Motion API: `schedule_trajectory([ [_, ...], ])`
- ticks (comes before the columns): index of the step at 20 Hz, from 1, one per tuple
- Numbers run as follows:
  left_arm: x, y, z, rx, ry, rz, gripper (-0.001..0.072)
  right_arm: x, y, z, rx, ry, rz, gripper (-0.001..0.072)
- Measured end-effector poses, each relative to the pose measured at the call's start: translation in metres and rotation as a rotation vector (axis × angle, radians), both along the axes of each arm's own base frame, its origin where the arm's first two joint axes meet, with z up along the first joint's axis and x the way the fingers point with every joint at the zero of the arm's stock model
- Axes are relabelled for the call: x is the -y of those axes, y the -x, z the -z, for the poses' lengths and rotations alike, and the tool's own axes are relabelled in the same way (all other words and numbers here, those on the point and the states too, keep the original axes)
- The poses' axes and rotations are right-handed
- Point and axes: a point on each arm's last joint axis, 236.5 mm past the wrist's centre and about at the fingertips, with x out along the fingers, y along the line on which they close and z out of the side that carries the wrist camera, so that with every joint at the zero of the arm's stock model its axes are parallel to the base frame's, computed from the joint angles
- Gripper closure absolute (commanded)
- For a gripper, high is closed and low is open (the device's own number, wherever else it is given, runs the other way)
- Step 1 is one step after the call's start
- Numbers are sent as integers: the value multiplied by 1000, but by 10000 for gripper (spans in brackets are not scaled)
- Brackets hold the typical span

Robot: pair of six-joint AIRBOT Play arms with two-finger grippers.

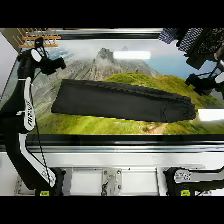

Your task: Fold the clothes and pants, and hang the long-sleeved shirts on hangers.

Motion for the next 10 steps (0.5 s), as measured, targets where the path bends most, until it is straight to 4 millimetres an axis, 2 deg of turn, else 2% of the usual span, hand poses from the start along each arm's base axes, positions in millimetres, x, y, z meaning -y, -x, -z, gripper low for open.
schedule_trajectory([
  [2, -19, 11, -13, -1, 11, -43, 42, 6, 5, -18, 38, 27, -16, 90],
  [4, -38, 38, -8, -63, 20, -78, 42, 13, 30, -22, 19, 46, -33, 90],
  [5, -46, 55, 0, -103, 26, -97, 42, 16, 47, -18, -8, 40, -32, 90],
  [7, -55, 96, 24, -204, 43, -124, 41, 21, 92, 3, -95, -5, -10, 89],
  [10, -52, 157, 60, -322, 78, -154, 41, 18, 153, 43, -216, -135, 61, 89],
])
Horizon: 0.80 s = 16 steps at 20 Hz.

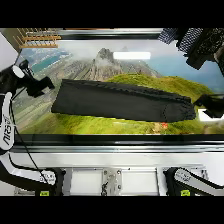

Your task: Fold the clothes and pants, and hang the long-sleeved shirts on hangers.

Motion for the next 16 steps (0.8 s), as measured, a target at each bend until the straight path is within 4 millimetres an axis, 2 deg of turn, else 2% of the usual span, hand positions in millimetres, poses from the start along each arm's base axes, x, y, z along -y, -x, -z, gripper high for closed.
schedule_trajectory([
  [2, 12, 30, 20, -33, 49, -29, 41, -10, 25, 24, -41, -88, 52, 89],
  [5, 34, 53, 45, -27, 143, -92, 42, -29, 36, 49, -34, -178, 111, 89],
  [8, 60, 53, 62, 3, 243, -133, 42, -48, 27, 67, -7, -227, 116, 91],
  [11, 76, 43, 71, 22, 293, -143, 45, -67, 13, 79, 12, -249, 97, 107],
  [12, 81, 39, 72, 27, 307, -144, 244, -71, 8, 81, 23, -247, 92, 183],
  [13, 83, 36, 73, 26, 310, -137, 449, -76, 3, 83, 29, -242, 85, 359],
  [14, 86, 35, 75, 15, 316, -128, 597, -79, 1, 85, 31, -233, 73, 502],
  [15, 87, 33, 75, 11, 323, -122, 704, -82, -1, 87, 30, -228, 64, 604],
  [16, 89, 32, 73, 10, 330, -113, 704, -84, -4, 87, 36, -222, 57, 668],
])
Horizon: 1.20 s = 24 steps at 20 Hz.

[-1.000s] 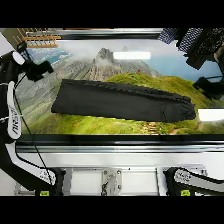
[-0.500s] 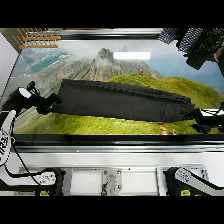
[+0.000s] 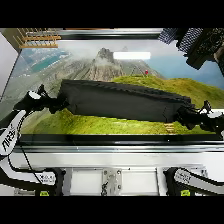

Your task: Fold the clothes and pants, and hang the long-sleeved shirts on hangers.

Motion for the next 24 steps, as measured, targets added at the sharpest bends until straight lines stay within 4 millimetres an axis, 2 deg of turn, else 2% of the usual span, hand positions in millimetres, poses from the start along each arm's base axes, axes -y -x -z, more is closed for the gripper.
schedule_trajectory([
  [1, 0, -2, -2, -1, 9, 0, 704, -1, -2, -1, 5, 3, -2, 695],
  [3, -5, -2, -7, -6, 10, 10, 704, -2, -3, -3, 14, 20, -17, 695],
  [5, -14, 8, -12, -29, -17, 49, 704, -5, 2, -9, 9, 41, -59, 695],
  [7, -29, 28, -17, -56, -70, 79, 704, -12, 15, -16, -14, 57, -126, 695],
  [10, -53, 72, -21, -111, -150, 100, 704, -26, 46, -24, -70, 73, -232, 681],
  [11, -61, 88, -23, -129, -172, 100, 704, -31, 57, -27, -87, 74, -260, 577],
  [12, -71, 101, -24, -138, -205, 98, 693, -31, 66, -29, -102, 93, -286, 320],
  [13, -82, 110, -26, -136, -244, 94, 493, -29, 73, -31, -113, 115, -305, 118],
  [14, -89, 121, -30, -137, -264, 88, 191, -33, 79, -36, -118, 114, -330, 124],
  [15, -89, 128, -35, -134, -263, 84, 157, -40, 83, -43, -117, 99, -366, 125],
  [16, -90, 131, -43, -115, -273, 78, 157, -38, 82, -52, -107, 121, -390, 125],
  [18, -94, 131, -62, -71, -306, 74, 157, -35, 74, -75, -67, 154, -436, 124],
  [20, -88, 124, -81, -12, -325, 89, 159, -26, 56, -98, -12, 212, -470, 125],
  [21, -83, 121, -89, 14, -337, 105, 218, -22, 47, -108, 12, 242, -504, 125],
  [22, -76, 117, -97, 39, -347, 127, 522, -22, 38, -115, 30, 262, -549, 126],
  [23, -67, 113, -102, 60, -351, 152, 700, -21, 28, -119, 50, 287, -599, 129],
  [24, -58, 109, -107, 81, -354, 179, 704, -22, 19, -120, 64, 313, -657, 129],
])
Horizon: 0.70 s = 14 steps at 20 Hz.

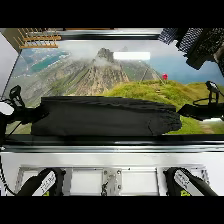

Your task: Fold the clothes and pants, and hang the long-sleeved shirts on hangers.

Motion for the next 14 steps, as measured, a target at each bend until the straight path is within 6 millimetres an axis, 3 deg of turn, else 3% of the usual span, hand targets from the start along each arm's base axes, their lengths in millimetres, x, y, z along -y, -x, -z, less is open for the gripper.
schedule_trajectory([
  [2, 18, -9, -7, 35, -12, 58, 703, -6, -21, 6, 18, 42, -116, 129],
  [6, 51, -19, -14, 81, -21, 157, 704, -22, -48, 40, -23, 129, -308, 131],
  [10, 69, -21, -17, 100, -21, 207, 703, -47, -55, 69, -73, 156, -441, 131],
  [14, 74, -22, -17, 105, -22, 222, 703, -57, -57, 85, -95, 169, -491, 132],
])
